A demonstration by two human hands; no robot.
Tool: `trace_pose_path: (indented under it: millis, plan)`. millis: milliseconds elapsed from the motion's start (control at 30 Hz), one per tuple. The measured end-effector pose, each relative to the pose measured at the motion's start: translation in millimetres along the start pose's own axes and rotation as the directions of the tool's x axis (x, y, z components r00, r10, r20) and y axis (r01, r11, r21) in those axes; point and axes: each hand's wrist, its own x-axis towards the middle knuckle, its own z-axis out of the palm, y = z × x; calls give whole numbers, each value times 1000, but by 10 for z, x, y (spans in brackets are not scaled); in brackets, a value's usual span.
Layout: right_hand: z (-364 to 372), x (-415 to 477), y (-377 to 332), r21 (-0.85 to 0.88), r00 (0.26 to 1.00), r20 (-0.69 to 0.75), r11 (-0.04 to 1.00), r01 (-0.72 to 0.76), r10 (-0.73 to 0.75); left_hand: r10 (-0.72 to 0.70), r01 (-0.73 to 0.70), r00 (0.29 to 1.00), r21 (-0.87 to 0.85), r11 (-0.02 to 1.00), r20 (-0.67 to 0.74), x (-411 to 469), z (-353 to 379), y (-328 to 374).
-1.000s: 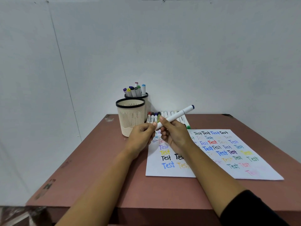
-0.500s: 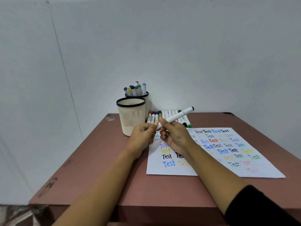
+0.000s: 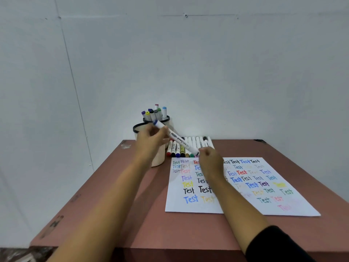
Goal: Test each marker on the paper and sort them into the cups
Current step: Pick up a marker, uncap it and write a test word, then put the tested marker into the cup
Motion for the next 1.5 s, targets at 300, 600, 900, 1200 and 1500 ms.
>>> trace_pose_path:
  millis: [300,600,900,1200,1500]
  plan:
    - [88,-65,71,-413,926,320,850,327,-201,283,-237,958,457,857,-34,847,-161,719]
    - [109,-58,107,-427,917,318,827,364,-240,399,-286,915,601,746,-59,1403,-158,834]
    - [127,-51,107,-453,912,327,806,381,-247,371,-257,929,735,627,8,1622,-155,406]
    - [136,-43,103,-469,912,326,795,386,-250,364,-295,924,824,484,117,1772,-314,564]
    - [123,-75,73,-467,915,329,802,373,-234,-71,-241,961,933,267,269,1687,-226,344]
